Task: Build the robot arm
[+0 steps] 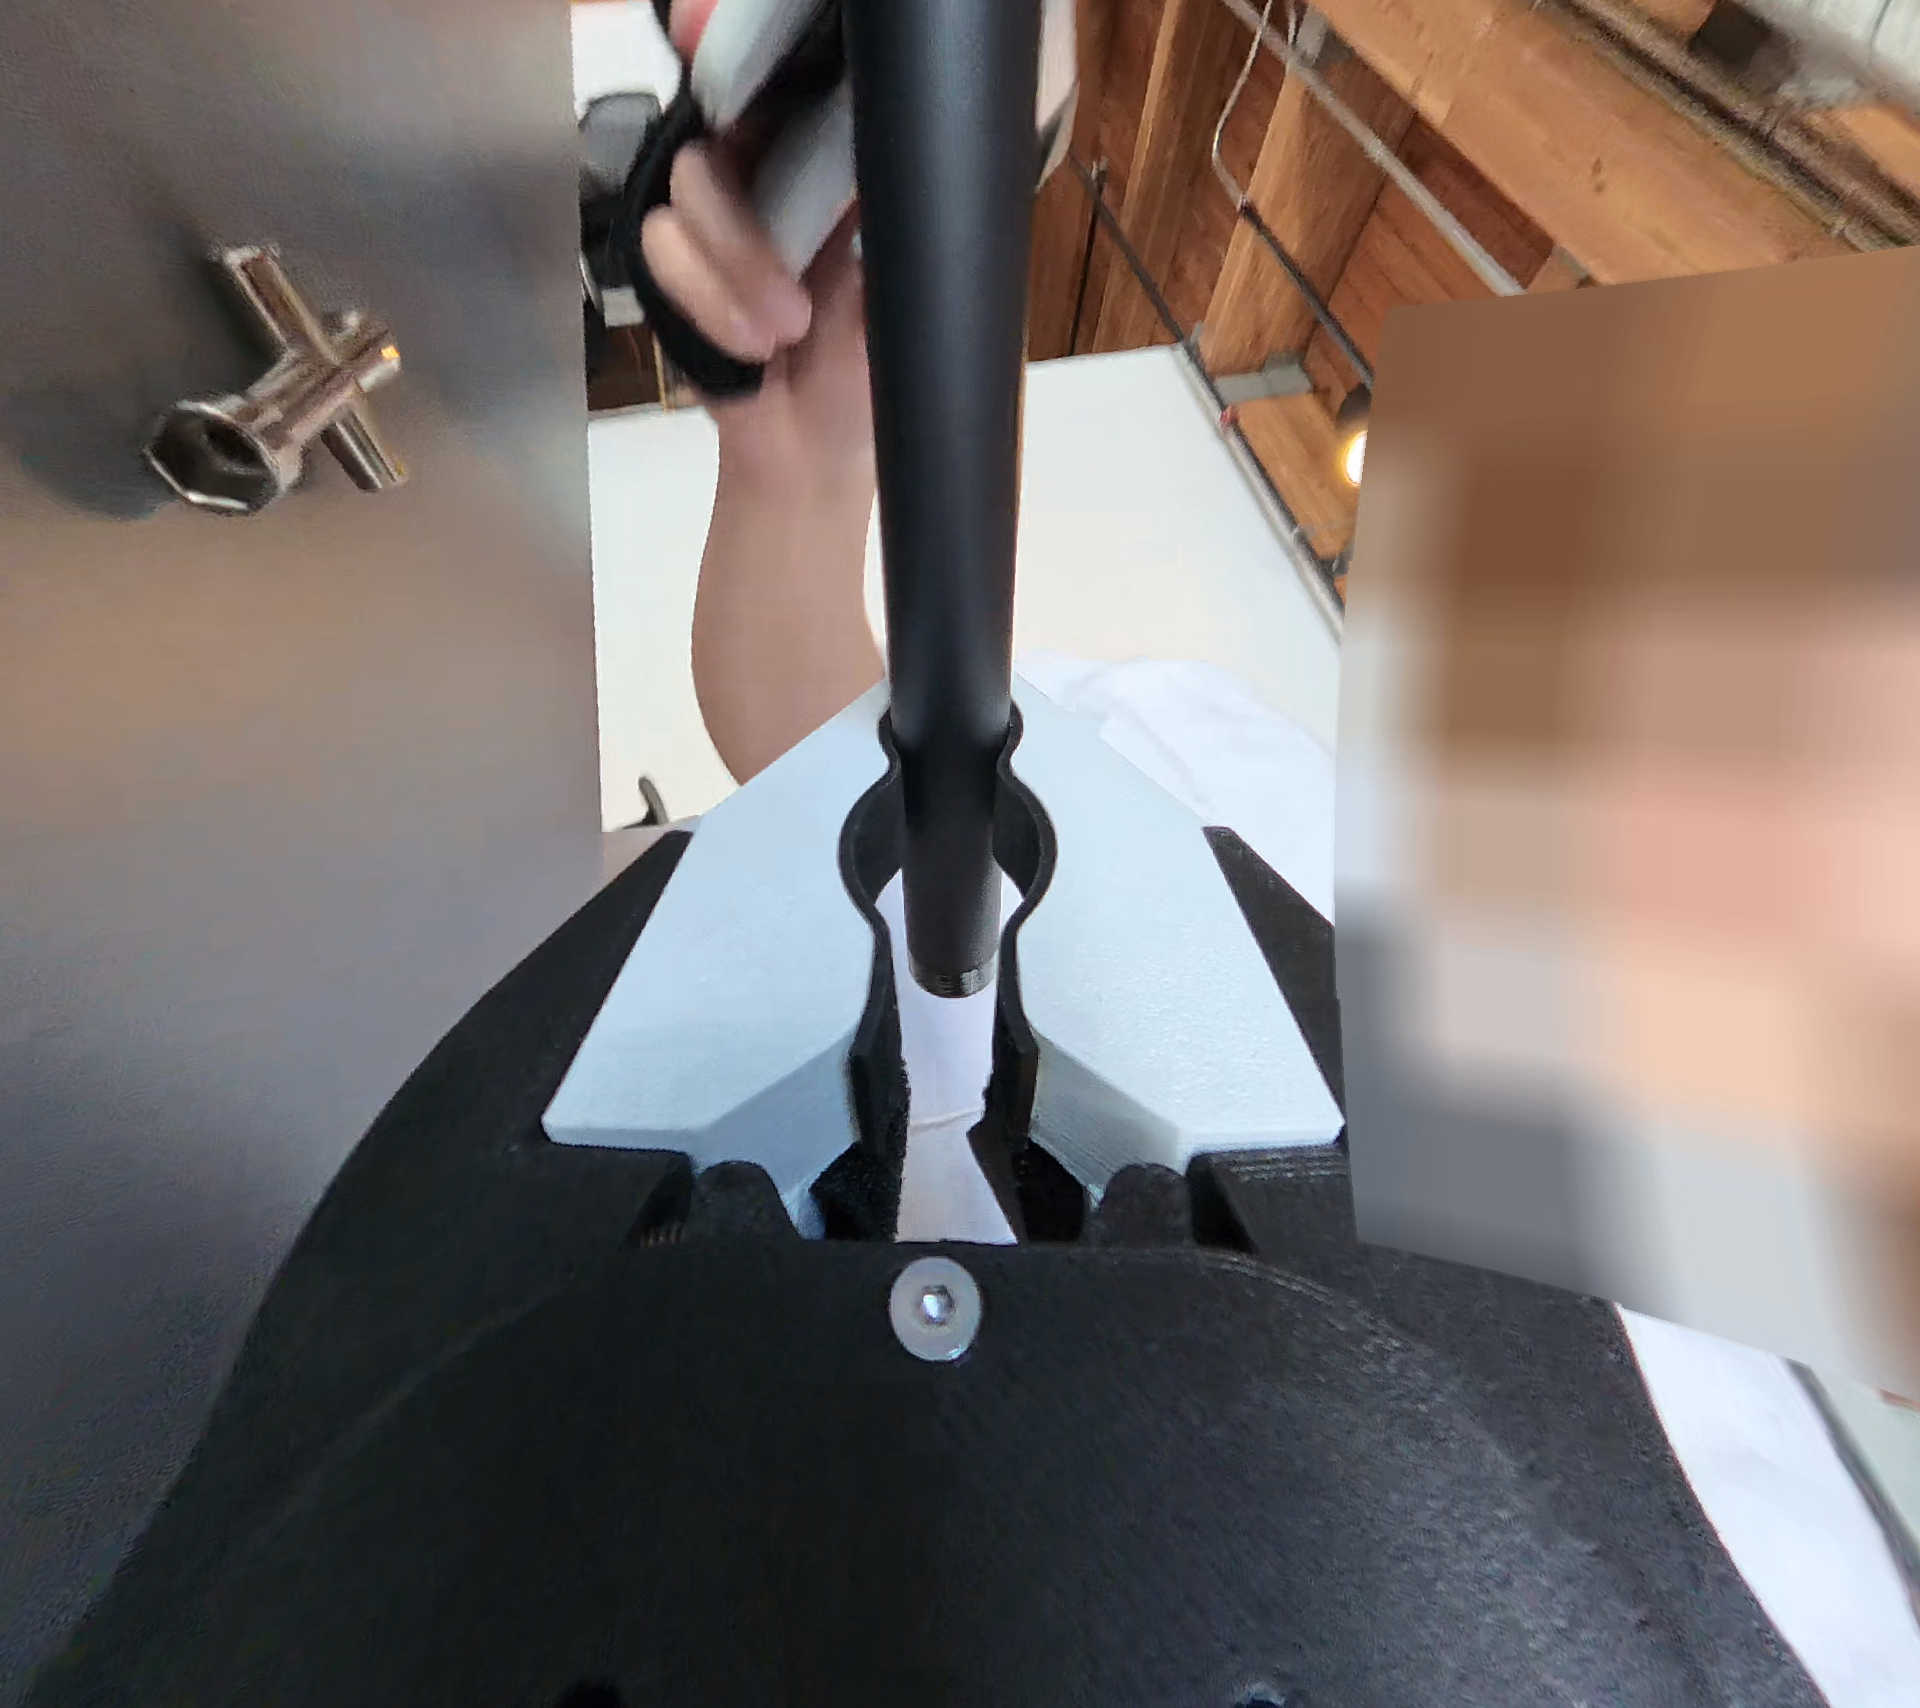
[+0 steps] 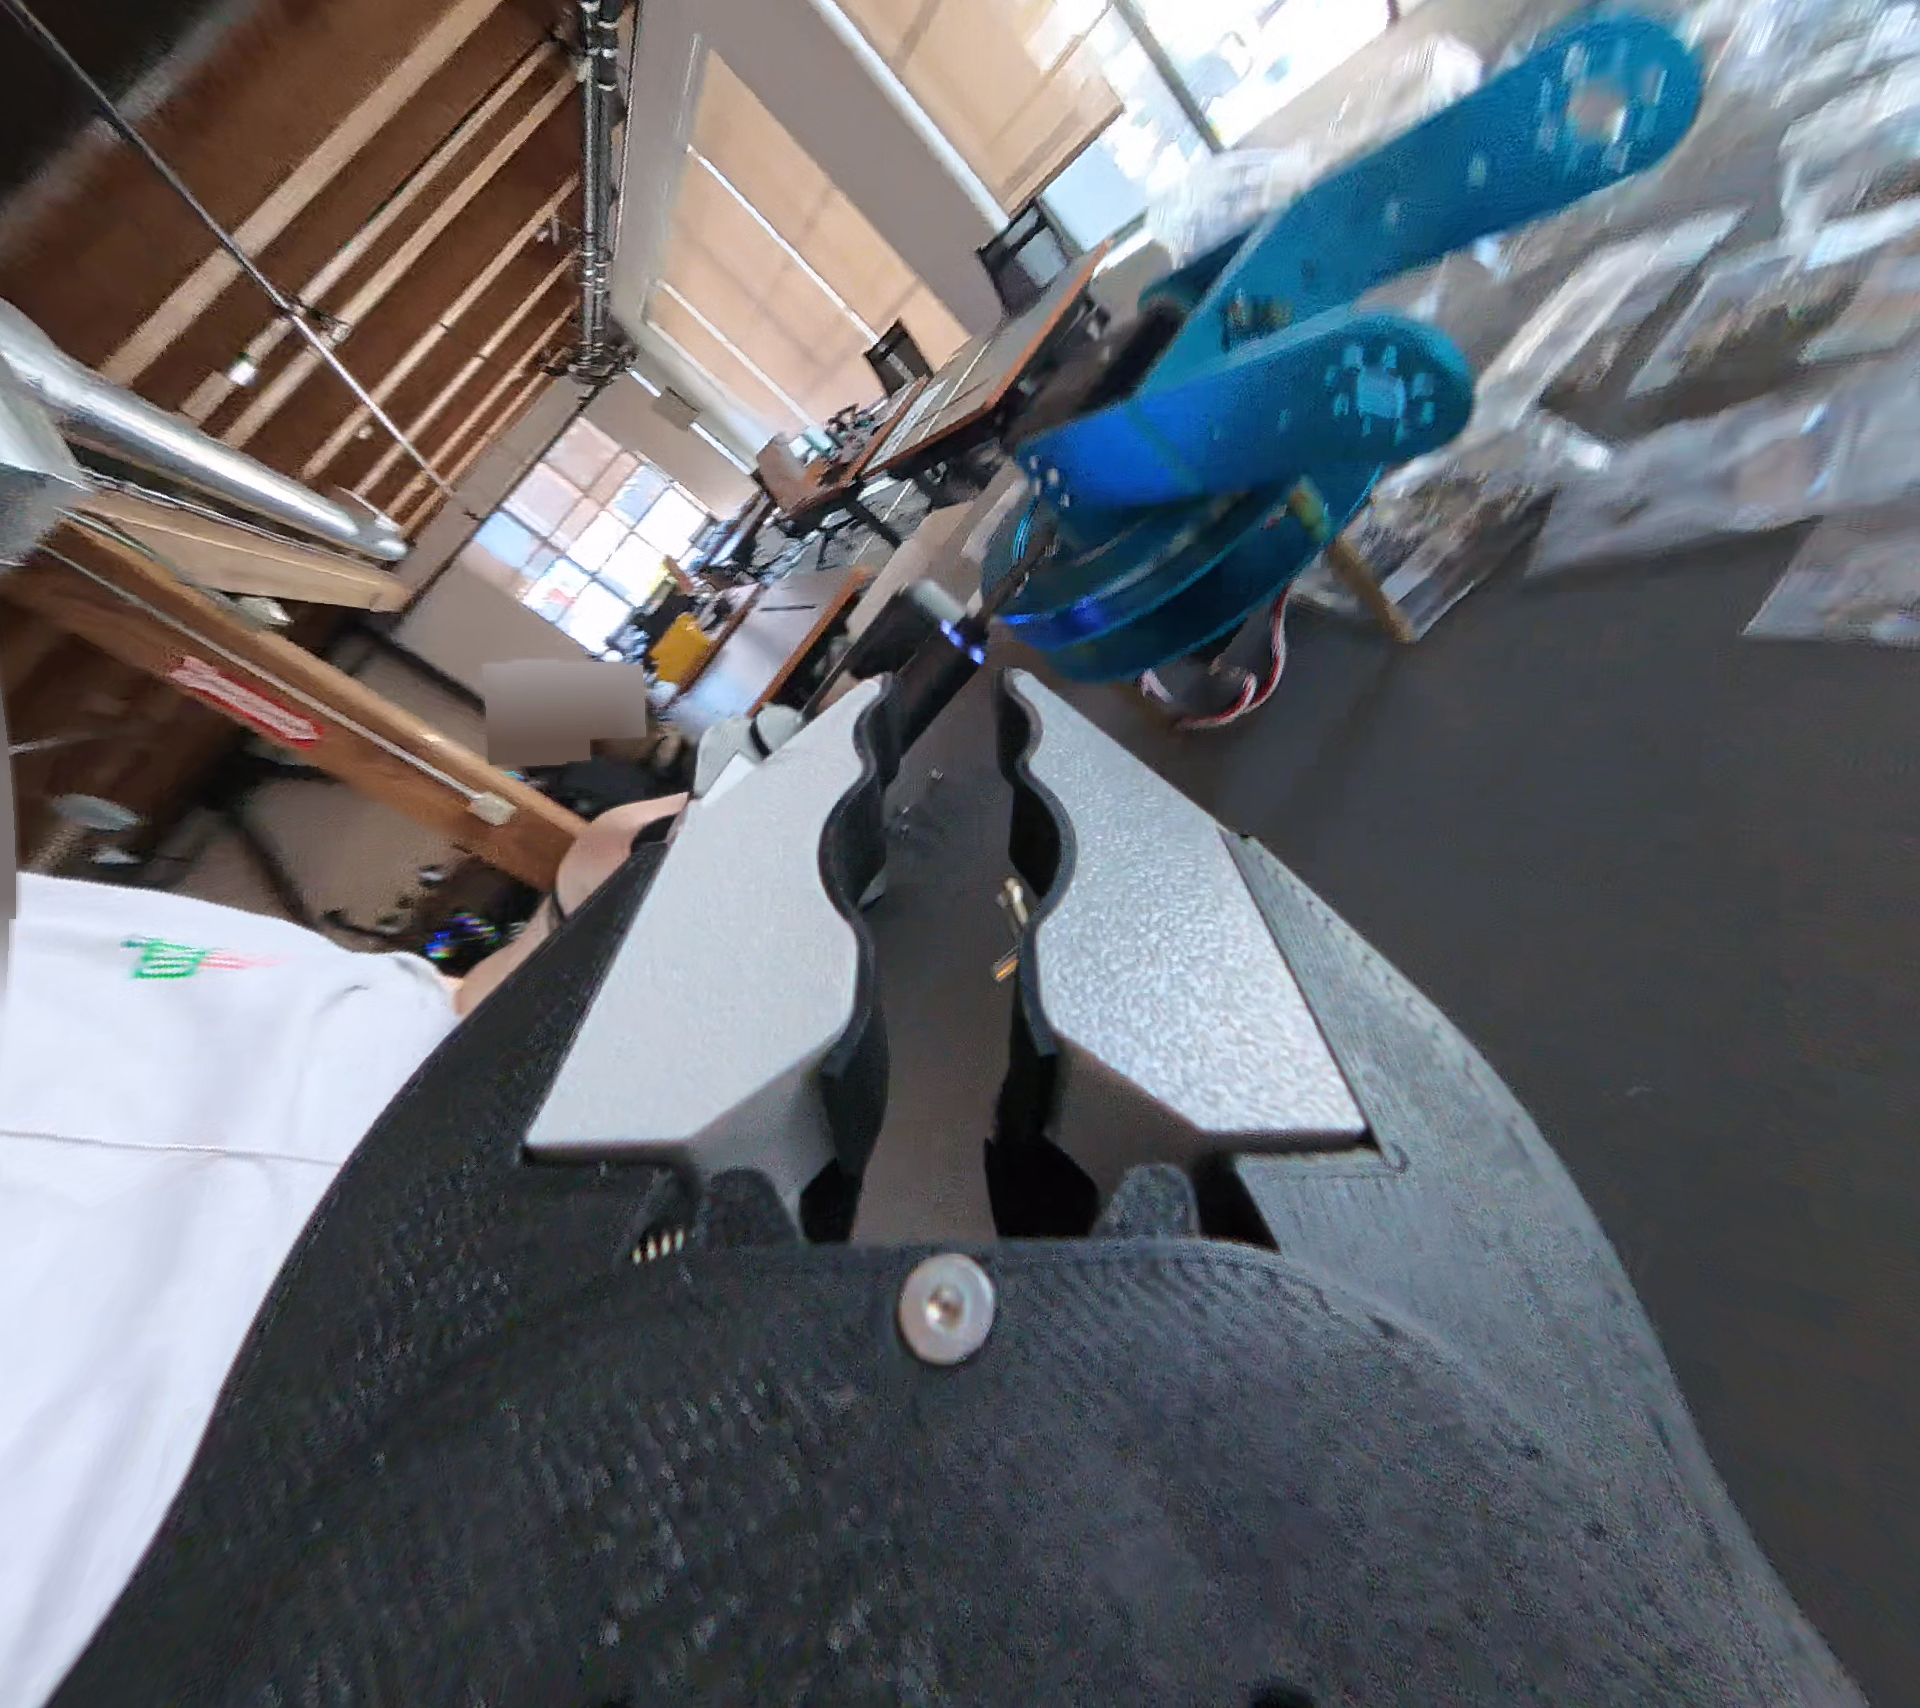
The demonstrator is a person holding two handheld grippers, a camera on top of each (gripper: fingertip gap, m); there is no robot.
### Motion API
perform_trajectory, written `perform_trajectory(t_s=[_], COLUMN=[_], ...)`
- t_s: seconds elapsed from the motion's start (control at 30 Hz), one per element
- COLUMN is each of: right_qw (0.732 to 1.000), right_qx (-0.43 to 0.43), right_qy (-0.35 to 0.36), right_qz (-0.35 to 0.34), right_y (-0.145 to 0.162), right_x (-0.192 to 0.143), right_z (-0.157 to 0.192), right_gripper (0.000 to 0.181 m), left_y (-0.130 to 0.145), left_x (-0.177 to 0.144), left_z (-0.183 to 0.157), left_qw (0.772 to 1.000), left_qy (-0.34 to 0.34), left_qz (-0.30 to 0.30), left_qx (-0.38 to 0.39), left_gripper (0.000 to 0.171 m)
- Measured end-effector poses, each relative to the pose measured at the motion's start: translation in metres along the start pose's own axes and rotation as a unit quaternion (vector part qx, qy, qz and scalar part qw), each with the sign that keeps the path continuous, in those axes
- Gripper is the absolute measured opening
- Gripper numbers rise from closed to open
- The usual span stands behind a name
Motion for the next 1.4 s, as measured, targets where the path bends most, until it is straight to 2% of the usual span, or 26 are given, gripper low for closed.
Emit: perform_trajectory(t_s=[0.13,0.23,0.33,0.4,0.5,0.6,0.67,0.73,0.8,0.9,0.97,1.07,1.23,1.4], right_qw=[0.999,0.998,0.992,0.976,0.944,0.931,0.926,0.920,0.914,0.922,0.928,0.927,0.928,0.929], right_qx=[-0.020,-0.033,-0.091,-0.153,-0.214,-0.235,-0.253,-0.277,-0.297,-0.312,-0.311,-0.323,-0.330,-0.343], right_qy=[-0.010,-0.003,0.071,0.148,0.250,0.274,0.272,0.264,0.256,0.200,0.167,0.132,0.100,0.095], right_qz=[-0.026,-0.044,-0.049,-0.040,0.006,0.046,0.064,0.085,0.099,0.109,0.120,0.135,0.138,0.101], right_y=[-0.005,0.006,0.008,-0.002,-0.023,-0.039,-0.043,-0.044,-0.045,-0.045,-0.045,-0.048,-0.050,-0.055], right_x=[0.006,0.013,0.006,-0.009,-0.038,-0.048,-0.045,-0.039,-0.035,-0.026,-0.023,-0.019,-0.013,-0.012], right_z=[0.013,0.022,0.014,0.002,-0.022,-0.040,-0.049,-0.057,-0.063,-0.063,-0.065,-0.067,-0.063,-0.052], right_gripper=[0.016,0.016,0.017,0.017,0.029,0.034,0.035,0.035,0.035,0.035,0.036,0.037,0.036,0.032], left_y=[0.021,0.038,0.053,0.064,0.082,0.098,0.104,0.105,0.104,0.097,0.095,0.095,0.086,0.089], left_x=[-0.002,-0.016,-0.051,-0.083,-0.122,-0.151,-0.166,-0.173,-0.174,-0.172,-0.170,-0.169,-0.180,-0.169], left_z=[-0.008,-0.029,-0.035,-0.025,-0.021,-0.016,-0.007,-0.002,0.003,0.006,0.008,0.016,0.021,0.024], left_qw=[0.997,0.996,0.998,0.995,0.984,0.967,0.952,0.943,0.943,0.946,0.945,0.941,0.908,0.875], left_qy=[-0.017,-0.002,-0.025,-0.087,-0.163,-0.229,-0.268,-0.279,-0.264,-0.237,-0.251,-0.261,-0.327,-0.407], left_qz=[0.060,0.064,0.023,-0.014,-0.068,-0.115,-0.147,-0.179,-0.197,-0.214,-0.203,-0.190,-0.205,-0.131], left_qx=[0.035,0.059,0.060,0.047,0.035,0.002,-0.020,-0.030,-0.039,-0.046,-0.049,-0.098,-0.166,-0.227], left_gripper=[0.008,0.008,0.008,0.008,0.008,0.008,0.008,0.008,0.008,0.008,0.008,0.009,0.010,0.009])
Point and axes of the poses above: each gripper's, where its closed fingertips meet, x out along the fingers, y out of its underside, z = x × y across the jaws, the point moved 1 cm from there along -x, back along the fingers, and after that the axes turned 15 degrees about z, right-handed, at the moved point
